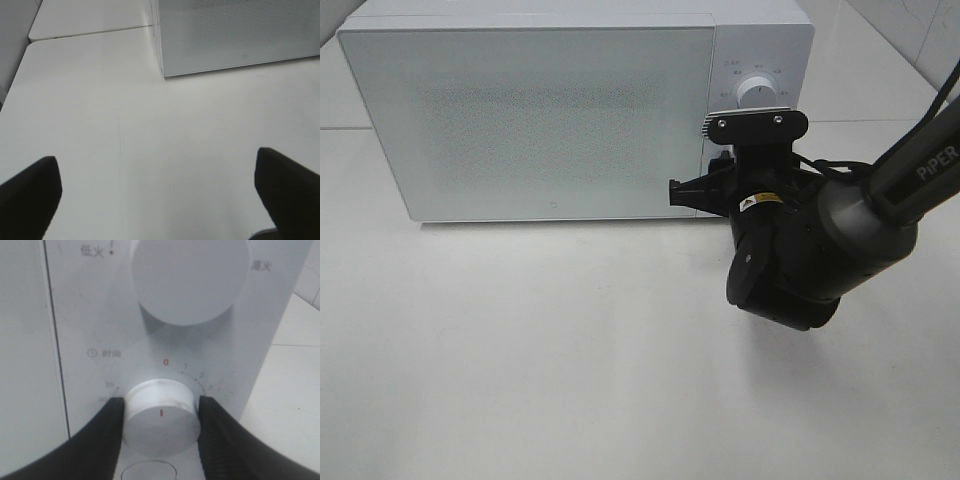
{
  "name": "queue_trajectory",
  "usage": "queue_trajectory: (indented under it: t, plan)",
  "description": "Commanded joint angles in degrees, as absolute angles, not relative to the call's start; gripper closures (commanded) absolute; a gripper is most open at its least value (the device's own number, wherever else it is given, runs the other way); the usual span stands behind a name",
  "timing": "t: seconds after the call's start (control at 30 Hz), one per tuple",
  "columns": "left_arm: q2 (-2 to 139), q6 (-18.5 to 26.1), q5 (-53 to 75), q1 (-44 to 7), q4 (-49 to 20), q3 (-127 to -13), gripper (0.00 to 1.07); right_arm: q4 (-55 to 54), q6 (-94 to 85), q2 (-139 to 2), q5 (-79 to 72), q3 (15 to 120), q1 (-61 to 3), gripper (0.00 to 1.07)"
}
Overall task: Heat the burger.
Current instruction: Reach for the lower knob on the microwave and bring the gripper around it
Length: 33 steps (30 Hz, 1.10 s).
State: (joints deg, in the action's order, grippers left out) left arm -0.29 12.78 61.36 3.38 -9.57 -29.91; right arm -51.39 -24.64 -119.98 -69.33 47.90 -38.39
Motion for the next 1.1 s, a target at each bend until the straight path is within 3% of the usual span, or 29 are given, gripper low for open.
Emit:
queue_trajectory:
  t: [0.03,1.1]
  plan:
    - [-1.20,12.49,61.54,3.50,-9.91,-29.68,0.09,-49.16,-23.66,-119.86,-79.41,48.19,-38.22,1.07]
    - [-1.20,12.49,61.54,3.50,-9.91,-29.68,0.09,-28.88,21.43,-119.86,-80.10,48.19,-38.22,1.07]
